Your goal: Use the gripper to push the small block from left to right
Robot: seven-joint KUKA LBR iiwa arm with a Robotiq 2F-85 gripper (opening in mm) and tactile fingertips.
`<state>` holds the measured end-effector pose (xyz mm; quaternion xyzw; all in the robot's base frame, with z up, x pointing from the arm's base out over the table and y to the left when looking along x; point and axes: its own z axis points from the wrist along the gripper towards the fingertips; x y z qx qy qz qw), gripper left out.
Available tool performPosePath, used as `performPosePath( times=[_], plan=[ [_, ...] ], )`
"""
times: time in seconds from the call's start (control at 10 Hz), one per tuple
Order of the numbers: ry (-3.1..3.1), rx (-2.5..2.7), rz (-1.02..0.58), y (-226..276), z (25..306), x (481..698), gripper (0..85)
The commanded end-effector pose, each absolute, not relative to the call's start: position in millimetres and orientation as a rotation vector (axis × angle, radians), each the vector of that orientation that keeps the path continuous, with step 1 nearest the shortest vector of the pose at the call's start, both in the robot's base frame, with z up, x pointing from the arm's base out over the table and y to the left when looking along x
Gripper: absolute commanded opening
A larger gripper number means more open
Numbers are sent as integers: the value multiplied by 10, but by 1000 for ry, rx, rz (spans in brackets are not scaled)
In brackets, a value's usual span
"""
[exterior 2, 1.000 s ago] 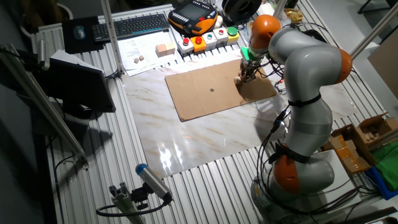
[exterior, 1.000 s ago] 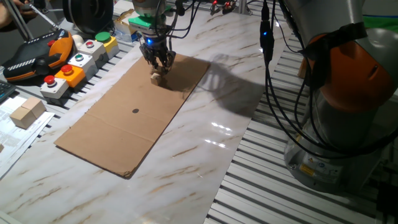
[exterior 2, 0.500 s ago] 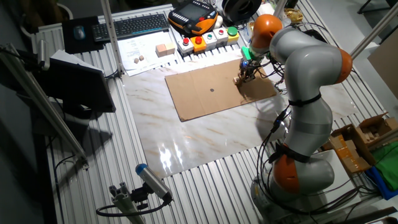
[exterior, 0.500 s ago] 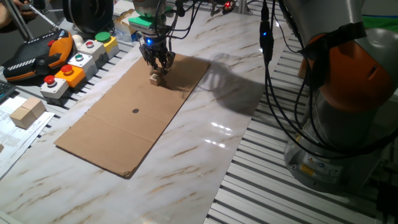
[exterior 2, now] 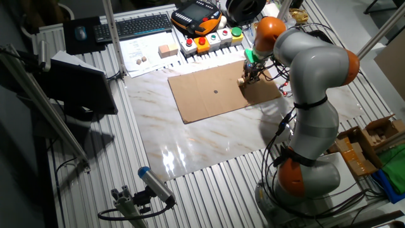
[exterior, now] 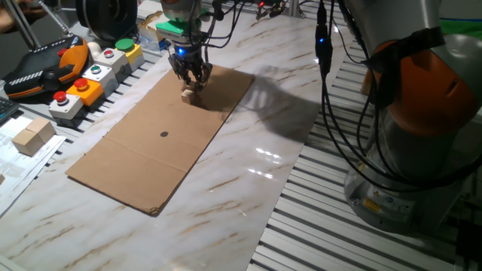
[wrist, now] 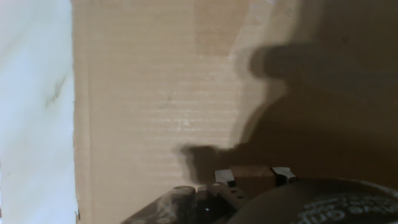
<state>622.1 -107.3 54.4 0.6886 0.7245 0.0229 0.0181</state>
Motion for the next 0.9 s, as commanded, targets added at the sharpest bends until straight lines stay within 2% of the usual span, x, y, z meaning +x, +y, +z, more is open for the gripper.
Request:
performPosePath(
  times=[0.0,0.3,0.8],
  plan=[
    [2257,2138,80,-1073,542,6220,7],
    [2242,2193,126,-1073,542,6220,7],
    [2197,2179,84,-1073,542,6220,7]
  ],
)
